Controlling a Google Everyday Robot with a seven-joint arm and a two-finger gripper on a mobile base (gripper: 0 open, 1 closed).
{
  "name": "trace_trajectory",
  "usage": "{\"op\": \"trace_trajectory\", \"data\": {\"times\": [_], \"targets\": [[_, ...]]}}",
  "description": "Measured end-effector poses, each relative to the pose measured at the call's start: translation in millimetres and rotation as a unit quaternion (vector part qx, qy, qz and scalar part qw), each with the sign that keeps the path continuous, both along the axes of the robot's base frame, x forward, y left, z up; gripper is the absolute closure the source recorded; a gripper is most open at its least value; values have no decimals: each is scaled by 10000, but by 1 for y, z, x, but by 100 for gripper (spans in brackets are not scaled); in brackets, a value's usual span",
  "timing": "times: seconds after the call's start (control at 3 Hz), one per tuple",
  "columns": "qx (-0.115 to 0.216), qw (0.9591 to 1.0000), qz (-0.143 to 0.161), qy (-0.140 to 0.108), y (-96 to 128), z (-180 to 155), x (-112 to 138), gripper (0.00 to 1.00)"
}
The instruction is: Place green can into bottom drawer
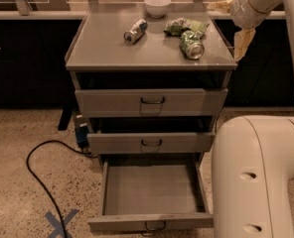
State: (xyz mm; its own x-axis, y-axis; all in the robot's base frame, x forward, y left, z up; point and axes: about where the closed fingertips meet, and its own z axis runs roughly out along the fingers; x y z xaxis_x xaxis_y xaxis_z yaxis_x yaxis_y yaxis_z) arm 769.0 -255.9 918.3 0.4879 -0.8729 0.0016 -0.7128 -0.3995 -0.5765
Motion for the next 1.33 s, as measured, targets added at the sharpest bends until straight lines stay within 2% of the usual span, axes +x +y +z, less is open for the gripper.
{"op": "trace_trajectory", "data": {"times": [0.33, 0.67, 1.0, 1.33], "targets": [[-220, 9980, 214, -552, -2, 11, 21, 0], [-505, 9942, 429, -852, 3, 14, 37, 0], [-710, 9920, 705, -770, 12, 0, 41, 0], [-860, 9901, 985, -516, 21, -25, 40, 0]]}}
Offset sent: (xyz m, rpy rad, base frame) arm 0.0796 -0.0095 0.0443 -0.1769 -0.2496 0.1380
